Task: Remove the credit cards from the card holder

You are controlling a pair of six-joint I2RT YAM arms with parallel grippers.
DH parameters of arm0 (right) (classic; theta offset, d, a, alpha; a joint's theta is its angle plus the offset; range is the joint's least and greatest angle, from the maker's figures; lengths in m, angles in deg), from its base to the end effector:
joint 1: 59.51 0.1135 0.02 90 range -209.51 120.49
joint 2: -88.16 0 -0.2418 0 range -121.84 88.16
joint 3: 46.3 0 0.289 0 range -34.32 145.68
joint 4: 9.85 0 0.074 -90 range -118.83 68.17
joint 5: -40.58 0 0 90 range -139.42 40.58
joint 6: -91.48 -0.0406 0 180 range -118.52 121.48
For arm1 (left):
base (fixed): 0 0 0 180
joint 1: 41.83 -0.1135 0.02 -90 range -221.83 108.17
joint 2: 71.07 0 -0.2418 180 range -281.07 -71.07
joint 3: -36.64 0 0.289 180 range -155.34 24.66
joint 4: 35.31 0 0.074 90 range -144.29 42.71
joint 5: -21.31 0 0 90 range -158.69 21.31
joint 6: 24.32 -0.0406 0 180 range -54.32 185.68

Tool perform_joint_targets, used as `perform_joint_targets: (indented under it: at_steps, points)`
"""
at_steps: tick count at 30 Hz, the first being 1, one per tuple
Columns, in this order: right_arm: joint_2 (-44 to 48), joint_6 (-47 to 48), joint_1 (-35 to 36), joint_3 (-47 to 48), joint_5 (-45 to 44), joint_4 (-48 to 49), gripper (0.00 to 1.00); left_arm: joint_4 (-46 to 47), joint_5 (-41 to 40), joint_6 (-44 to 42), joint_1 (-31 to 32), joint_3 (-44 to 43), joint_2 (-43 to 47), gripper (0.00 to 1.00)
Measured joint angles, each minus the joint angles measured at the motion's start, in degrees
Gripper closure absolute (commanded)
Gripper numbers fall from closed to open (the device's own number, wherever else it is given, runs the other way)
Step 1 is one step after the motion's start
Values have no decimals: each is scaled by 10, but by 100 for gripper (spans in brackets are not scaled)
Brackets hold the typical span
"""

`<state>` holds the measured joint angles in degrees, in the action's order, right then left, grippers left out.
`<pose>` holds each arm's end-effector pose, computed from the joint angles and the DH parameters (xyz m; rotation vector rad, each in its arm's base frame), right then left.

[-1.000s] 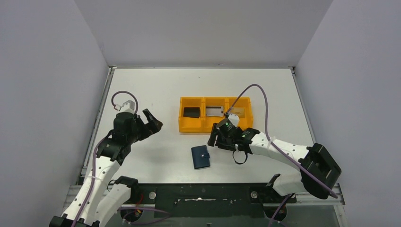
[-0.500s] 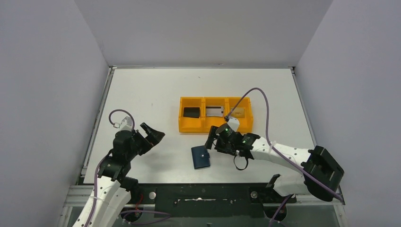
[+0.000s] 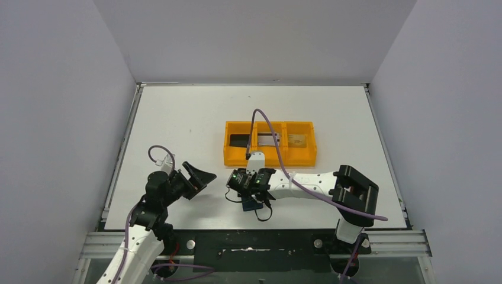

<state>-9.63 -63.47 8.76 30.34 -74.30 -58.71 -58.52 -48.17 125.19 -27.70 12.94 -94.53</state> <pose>0.1492 0.3283 0.1446 0.0257 2.6041 0.1930 0.1811 -0.0603 0.1673 -0.5859 2.0629 -1.1536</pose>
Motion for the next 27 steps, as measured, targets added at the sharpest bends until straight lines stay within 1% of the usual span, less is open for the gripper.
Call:
perform_joint_targets:
  at_steps: [3,6,8,12,14,17,20,22,23,25,27]
  points:
    - [-3,-1,2,-1,-7,-9,52,-1,17,-4,0,2,-23,18]
    - [-6,-4,4,-1,-15,-10,54,-19,18,-22,1,-6,-39,25]
    - [-14,-9,5,-1,-20,-12,55,-30,13,-33,6,-17,-51,28]
    - [-26,-25,8,-8,-25,-16,56,-41,-2,-49,28,-37,-78,30]
    - [-26,-28,10,-15,-26,-12,59,-41,-13,-58,42,-42,-97,30]
    - [-26,-29,10,-19,-28,-2,67,-47,-40,-70,77,-49,-135,31]
    - [-26,-33,11,-21,-30,-1,69,-55,-74,-77,127,-57,-170,31]
    - [-26,-35,12,-24,-33,3,73,-54,-100,-77,171,-64,-191,31]
    - [-25,-36,12,-27,-35,6,74,-52,-108,-76,185,-65,-197,31]
    - [-19,-38,12,-36,-38,16,80,-46,-128,-73,217,-66,-210,32]
    - [-13,-40,12,-45,-40,27,83,-35,-143,-68,240,-66,-222,33]
